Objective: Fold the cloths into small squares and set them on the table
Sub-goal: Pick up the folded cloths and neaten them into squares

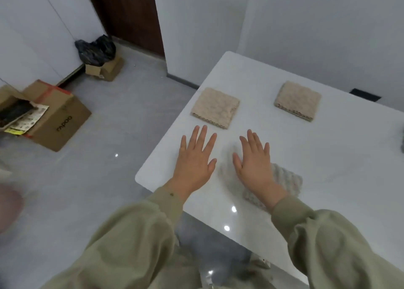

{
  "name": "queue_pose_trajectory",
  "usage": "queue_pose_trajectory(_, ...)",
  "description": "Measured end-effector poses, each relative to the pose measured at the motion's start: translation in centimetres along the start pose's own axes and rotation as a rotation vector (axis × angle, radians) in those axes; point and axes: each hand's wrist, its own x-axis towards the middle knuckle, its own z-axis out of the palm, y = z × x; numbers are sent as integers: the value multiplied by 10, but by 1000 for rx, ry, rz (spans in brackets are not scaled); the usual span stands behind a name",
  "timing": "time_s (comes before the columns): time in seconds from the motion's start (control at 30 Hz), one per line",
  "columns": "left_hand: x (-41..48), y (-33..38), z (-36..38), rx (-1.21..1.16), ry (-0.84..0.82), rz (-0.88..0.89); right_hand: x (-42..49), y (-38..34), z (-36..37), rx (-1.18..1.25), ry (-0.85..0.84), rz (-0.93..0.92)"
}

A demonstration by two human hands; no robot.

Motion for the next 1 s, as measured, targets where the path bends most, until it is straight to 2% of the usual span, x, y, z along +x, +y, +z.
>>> queue_pose_trajectory(0.13, 10, -46, -13, 13, -3, 101, 5, -38, 6, -45, 5, 125)
queue_pose_trajectory(0.27, 29, -62, -19, -48, -1, 172, 9, -54, 7, -34, 38, 206)
queue_pose_trajectory(0.5, 80, -63, -9, -286, -74, 221, 49, -48, 11, 179, 92, 297)
queue_pose_trajectory(0.67, 121, -74, 7, -565, -98, 107, 89, -32, 25, 458, 133, 343)
queue_pose_trajectory(0.83, 165, -92, 22, -836, -137, -95, 130, -20, 36, 761, 127, 533)
queue_pose_trajectory(1.0, 211, -103, 32, -1227, -213, -248, 175, -12, 41, 987, 286, 759)
